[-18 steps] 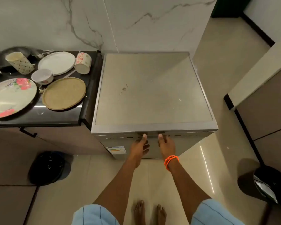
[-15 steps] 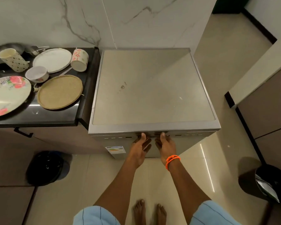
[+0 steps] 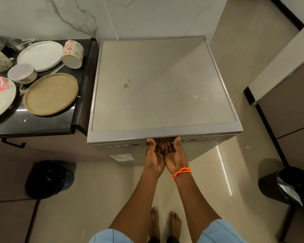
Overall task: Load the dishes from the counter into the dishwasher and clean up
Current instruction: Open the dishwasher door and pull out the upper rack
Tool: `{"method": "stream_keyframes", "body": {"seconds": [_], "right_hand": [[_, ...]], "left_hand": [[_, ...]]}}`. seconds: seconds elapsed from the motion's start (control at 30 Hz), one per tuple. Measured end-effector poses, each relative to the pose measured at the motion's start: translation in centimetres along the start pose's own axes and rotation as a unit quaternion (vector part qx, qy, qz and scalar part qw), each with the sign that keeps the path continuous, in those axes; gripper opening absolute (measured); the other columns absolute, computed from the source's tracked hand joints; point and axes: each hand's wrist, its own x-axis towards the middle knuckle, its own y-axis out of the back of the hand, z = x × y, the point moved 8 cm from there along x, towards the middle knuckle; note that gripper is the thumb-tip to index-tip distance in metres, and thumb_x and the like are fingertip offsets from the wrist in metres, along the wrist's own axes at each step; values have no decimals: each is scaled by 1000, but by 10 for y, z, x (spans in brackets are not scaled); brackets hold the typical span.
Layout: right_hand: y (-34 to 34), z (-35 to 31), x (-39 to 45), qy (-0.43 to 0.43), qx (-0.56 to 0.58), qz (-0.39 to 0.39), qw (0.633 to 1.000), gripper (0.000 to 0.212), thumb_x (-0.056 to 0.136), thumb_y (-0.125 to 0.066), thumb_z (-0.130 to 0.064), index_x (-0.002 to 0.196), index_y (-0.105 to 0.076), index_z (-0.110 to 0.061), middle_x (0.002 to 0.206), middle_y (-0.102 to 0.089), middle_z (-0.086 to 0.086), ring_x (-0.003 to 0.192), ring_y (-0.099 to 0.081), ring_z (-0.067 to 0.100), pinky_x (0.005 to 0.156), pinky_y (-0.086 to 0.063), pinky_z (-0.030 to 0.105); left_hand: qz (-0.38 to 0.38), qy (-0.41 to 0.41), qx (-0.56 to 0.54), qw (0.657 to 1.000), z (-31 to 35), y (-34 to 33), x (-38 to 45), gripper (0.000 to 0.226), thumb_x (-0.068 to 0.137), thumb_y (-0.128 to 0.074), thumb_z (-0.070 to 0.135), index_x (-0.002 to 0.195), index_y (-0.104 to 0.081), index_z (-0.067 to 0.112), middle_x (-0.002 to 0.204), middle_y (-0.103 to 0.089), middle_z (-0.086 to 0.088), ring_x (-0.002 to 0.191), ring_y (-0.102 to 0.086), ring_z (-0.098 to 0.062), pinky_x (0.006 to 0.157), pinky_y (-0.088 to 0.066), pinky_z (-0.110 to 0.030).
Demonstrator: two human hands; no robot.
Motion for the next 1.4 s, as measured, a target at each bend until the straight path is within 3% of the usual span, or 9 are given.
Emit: {"method": "stream_keyframes", "body": {"seconds": [0.1, 0.2, 0.3, 0.37, 0.43, 0.53, 0.77, 1.23, 1.4], "right_hand": [[2, 0, 2, 17, -18, -5, 1000, 42, 79, -80, -46, 98, -59, -14, 95, -57, 11, 93, -58, 25, 96, -49, 40], [5, 2, 3, 19, -24, -4, 1000, 56, 72, -84, -49, 105, -60, -12, 101, -60, 14, 100, -59, 28, 105, -46, 46], [4, 3, -2, 9, -53, 23, 998, 66, 70, -85, -52, 112, -60, -8, 98, -61, 16, 92, -62, 30, 94, -52, 47], [12, 2, -11, 0, -54, 54, 997, 66, 80, -80, -46, 126, -58, -4, 111, -67, 19, 100, -67, 35, 94, -54, 51], [19, 7, -19, -20, -37, 43, 998, 66, 85, -77, -43, 135, -55, -5, 125, -65, 22, 114, -65, 38, 102, -48, 56], [24, 11, -31, -53, -44, 29, 997, 81, 78, -80, -52, 138, -53, -6, 130, -63, 23, 119, -62, 39, 108, -43, 54], [41, 9, -53, -48, -37, 137, 989, 84, 69, -71, -75, 123, -65, -12, 115, -71, 21, 103, -70, 36, 92, -56, 50], [164, 36, -190, -100, -180, 329, 921, 60, 72, -82, -48, 114, -60, -11, 101, -69, 13, 87, -70, 30, 77, -61, 46], [216, 42, -227, -124, -198, 365, 901, 64, 67, -90, -36, 116, -60, -7, 105, -68, 17, 90, -69, 36, 68, -62, 43]], "left_hand": [[-8, -9, 17, 1000, -3, -5, -2, 50, 77, -77, 58, 73, -51, 15, 64, -37, -2, 60, -38, -14, 74, -46, -32], [27, -9, 23, 999, -3, -3, -12, 44, 83, -70, 53, 67, -52, 16, 60, -36, -1, 56, -38, -14, 70, -45, -32], [28, 1, 53, 998, 2, -18, -31, 58, 71, -75, 65, 81, -59, 10, 65, -55, -4, 60, -55, -14, 69, -54, -33], [-24, 60, 122, 990, -5, -35, -46, 107, 40, -66, 97, 108, -62, 15, 126, -63, -10, 117, -63, -17, 101, -52, -28], [-24, 54, 156, 986, -8, -36, -63, 140, 18, -61, 103, 134, -50, 24, 156, -32, -4, 144, -37, -17, 118, -37, -29], [102, 55, 41, 992, -9, -1, -64, 120, 30, -102, 55, 132, -62, 7, 126, -69, -21, 112, -70, -36, 96, -56, -55], [200, 45, 71, 976, -13, 20, -75, 57, 70, -92, 37, 111, -65, 8, 105, -72, -16, 92, -72, -31, 81, -62, -43], [318, 106, 179, 925, -88, 152, -190, 67, 67, -90, 51, 106, -57, 7, 101, -69, -15, 88, -72, -32, 67, -62, -37], [355, 104, 223, 902, -123, 201, -216, 79, 51, -91, 64, 96, -64, 5, 84, -75, -15, 80, -76, -32, 81, -63, -46]]}}
